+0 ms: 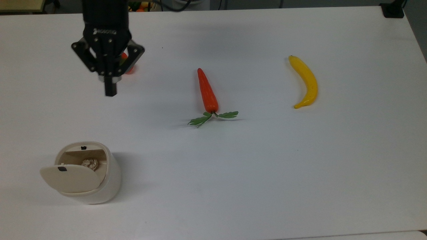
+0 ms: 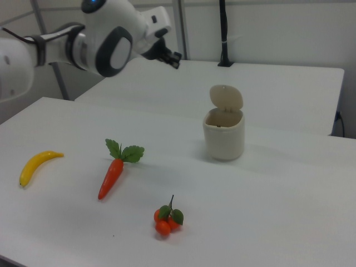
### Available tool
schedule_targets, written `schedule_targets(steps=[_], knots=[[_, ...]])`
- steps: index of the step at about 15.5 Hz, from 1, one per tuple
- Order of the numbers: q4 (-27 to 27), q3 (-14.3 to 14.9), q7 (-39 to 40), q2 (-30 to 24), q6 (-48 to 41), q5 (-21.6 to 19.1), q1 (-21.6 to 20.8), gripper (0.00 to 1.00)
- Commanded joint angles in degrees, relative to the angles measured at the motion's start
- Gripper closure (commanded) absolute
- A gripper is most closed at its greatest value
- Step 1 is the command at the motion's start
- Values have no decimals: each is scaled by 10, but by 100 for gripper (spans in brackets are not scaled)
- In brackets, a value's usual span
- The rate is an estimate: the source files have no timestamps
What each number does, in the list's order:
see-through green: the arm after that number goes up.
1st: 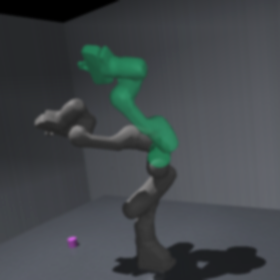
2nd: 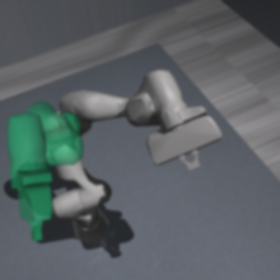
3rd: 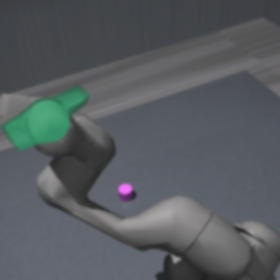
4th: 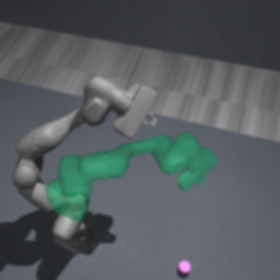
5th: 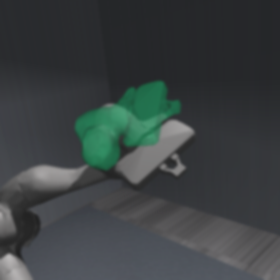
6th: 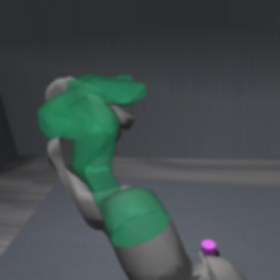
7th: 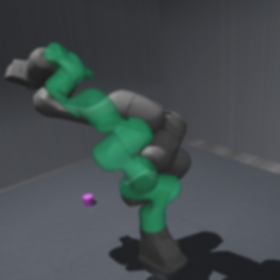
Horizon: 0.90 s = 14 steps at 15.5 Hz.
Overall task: Close garbage bin
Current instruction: 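Move the gripper down toward the open lid of the cream bin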
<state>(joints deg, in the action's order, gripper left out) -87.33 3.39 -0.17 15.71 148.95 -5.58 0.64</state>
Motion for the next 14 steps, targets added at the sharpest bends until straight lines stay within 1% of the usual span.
schedule_targets(steps=[1, 6, 9, 14], knots=[[78, 3, -51, 70, 69, -7, 23, 100], [103, 3, -61, 137, 200, -8, 45, 100], [135, 3, -61, 174, 226, -8, 47, 100], [150, 3, -60, 229, 309, -7, 47, 100]])
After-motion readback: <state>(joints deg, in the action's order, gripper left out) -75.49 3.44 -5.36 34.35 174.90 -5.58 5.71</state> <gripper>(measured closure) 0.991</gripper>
